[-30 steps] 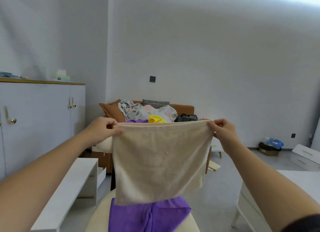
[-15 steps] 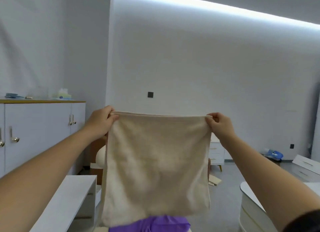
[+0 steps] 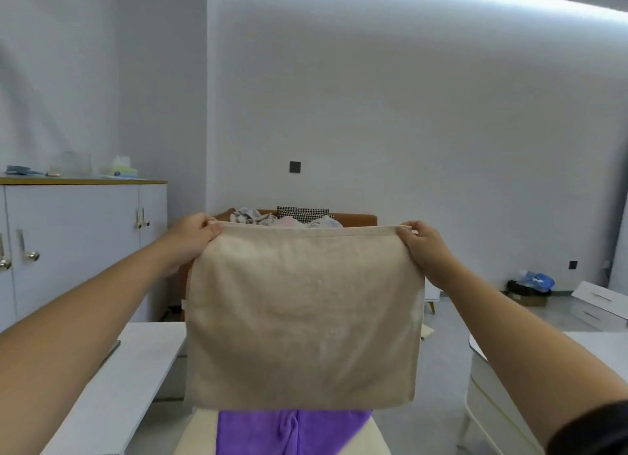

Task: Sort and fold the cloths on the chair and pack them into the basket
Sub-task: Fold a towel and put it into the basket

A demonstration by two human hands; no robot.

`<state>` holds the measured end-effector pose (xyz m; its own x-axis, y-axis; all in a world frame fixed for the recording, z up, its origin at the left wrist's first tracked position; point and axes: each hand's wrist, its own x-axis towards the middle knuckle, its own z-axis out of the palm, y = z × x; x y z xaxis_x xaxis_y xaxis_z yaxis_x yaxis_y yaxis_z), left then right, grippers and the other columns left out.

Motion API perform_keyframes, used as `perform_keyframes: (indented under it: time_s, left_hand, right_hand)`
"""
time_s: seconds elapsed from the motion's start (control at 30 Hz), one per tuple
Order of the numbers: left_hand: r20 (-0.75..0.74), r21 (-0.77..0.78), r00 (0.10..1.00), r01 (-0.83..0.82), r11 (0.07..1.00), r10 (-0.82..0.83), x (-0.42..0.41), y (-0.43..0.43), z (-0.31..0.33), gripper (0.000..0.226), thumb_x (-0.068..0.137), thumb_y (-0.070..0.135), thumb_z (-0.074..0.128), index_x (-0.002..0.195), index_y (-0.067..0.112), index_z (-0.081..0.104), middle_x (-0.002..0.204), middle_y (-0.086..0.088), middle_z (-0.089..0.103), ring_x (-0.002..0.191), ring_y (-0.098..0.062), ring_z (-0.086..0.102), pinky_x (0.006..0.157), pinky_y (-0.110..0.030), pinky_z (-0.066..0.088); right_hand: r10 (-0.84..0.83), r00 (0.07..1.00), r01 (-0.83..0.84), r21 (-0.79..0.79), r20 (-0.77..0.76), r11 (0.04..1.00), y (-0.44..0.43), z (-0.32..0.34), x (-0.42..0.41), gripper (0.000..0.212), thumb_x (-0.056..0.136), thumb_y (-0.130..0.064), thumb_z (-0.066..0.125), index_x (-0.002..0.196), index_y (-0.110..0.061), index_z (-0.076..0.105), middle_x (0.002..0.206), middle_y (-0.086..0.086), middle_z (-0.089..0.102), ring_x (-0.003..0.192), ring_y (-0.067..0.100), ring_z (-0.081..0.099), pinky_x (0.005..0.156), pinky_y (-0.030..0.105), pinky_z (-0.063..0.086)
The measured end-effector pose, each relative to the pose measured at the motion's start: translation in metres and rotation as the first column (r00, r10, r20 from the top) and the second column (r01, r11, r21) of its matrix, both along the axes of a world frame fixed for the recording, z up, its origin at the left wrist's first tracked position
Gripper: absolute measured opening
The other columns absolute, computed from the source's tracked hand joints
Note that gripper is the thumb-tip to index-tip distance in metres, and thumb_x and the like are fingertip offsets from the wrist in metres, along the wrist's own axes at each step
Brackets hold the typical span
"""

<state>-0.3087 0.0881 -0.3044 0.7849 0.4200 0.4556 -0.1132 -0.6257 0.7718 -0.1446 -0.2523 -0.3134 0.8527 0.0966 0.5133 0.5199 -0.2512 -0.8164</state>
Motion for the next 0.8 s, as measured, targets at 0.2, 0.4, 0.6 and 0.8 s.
perform_keyframes:
  time_s: [0.2, 0.4, 0.6, 0.8]
  left_hand:
    - [-0.149, 0.072, 0.985, -0.075, 0.995, 0.085, 0.052, 0.024, -0.045, 0.021, 0.099, 0.023, 0.043, 0.087, 0.011, 0.056, 0.082, -0.006, 0.056, 0.079, -0.024, 0.054, 0.064, -0.032, 0.044]
    - [-0.313, 0.068, 0.936, -0.146, 0.987, 0.159, 0.118, 0.044, -0.128, 0.027, 0.094, 0.014, 0.041, 0.068, 0.009, 0.049, 0.071, -0.01, 0.051, 0.073, -0.026, 0.049, 0.065, -0.033, 0.038]
    - [-0.338, 0.026, 0.932, -0.132, 0.991, 0.133, 0.148, 0.065, -0.17, 0.017, 0.09, 0.017, 0.051, 0.074, 0.013, 0.053, 0.072, -0.006, 0.057, 0.07, -0.026, 0.056, 0.071, -0.039, 0.051]
    - [-0.404, 0.138, 0.906, -0.081, 0.987, 0.131, 0.14, 0.064, -0.214, 0.006, 0.089, 0.012, 0.057, 0.085, 0.015, 0.058, 0.085, -0.006, 0.062, 0.082, -0.023, 0.056, 0.071, -0.03, 0.043]
  right_hand:
    - [-0.008, 0.996, -0.008, -0.179, -0.09, 0.984, 0.023, -0.045, 0.045, 0.024, 0.096, -0.022, 0.05, 0.093, -0.001, 0.062, 0.08, 0.007, 0.054, 0.079, 0.022, 0.049, 0.068, 0.032, 0.041]
    - [-0.047, 0.966, -0.022, -0.263, -0.253, 0.964, 0.054, -0.13, 0.099, 0.017, 0.097, -0.021, 0.05, 0.088, -0.011, 0.06, 0.08, -0.002, 0.054, 0.079, 0.015, 0.052, 0.069, 0.029, 0.046]
    - [-0.046, 0.943, -0.054, -0.288, -0.33, 0.956, 0.067, -0.167, 0.128, 0.013, 0.096, -0.018, 0.049, 0.093, -0.009, 0.058, 0.09, 0.008, 0.058, 0.085, 0.022, 0.055, 0.08, 0.039, 0.05]
    - [-0.051, 0.92, -0.094, -0.345, -0.388, 0.934, 0.061, -0.211, 0.125, 0.012, 0.095, -0.017, 0.05, 0.09, -0.01, 0.058, 0.084, 0.005, 0.056, 0.078, 0.018, 0.051, 0.072, 0.036, 0.046]
